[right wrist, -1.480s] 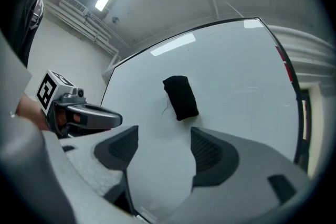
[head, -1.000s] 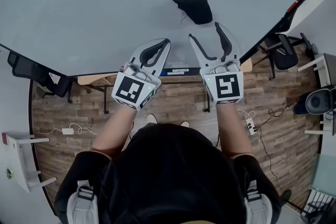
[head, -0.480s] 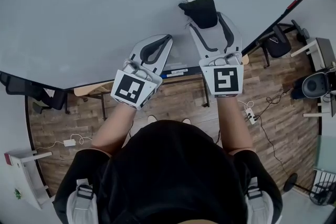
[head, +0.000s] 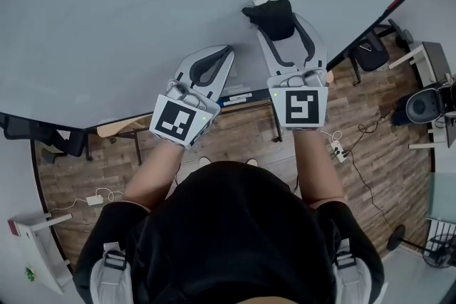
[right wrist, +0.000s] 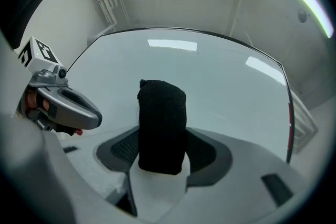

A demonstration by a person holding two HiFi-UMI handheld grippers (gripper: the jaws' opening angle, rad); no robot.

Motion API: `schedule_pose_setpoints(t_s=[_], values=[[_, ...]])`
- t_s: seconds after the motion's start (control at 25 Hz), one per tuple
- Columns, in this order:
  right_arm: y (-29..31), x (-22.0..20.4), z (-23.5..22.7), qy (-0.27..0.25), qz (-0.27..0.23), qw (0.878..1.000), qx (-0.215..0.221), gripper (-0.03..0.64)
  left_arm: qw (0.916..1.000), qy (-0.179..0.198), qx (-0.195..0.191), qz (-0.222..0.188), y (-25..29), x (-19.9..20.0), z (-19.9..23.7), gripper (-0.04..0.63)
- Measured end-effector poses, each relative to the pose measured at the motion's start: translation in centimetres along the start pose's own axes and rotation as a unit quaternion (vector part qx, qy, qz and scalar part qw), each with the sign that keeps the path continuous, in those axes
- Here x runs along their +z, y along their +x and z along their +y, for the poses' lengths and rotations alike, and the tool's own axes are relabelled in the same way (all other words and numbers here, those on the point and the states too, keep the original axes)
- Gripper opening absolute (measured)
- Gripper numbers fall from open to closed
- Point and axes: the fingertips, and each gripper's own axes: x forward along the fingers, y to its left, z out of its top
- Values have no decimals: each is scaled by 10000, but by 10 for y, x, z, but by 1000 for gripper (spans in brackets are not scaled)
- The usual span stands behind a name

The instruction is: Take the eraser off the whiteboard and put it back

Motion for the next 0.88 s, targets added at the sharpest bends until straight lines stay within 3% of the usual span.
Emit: schedule_pose_setpoints(t_s=[0.56,0.88], values=[[-4,5,0,42,-40,10000,-47,224,10000,-8,-1,46,-5,-2,3,-5],[-18,6,7,465,-174,9986,206,224,10000,16,19,74,-9,-4,-5,-6]])
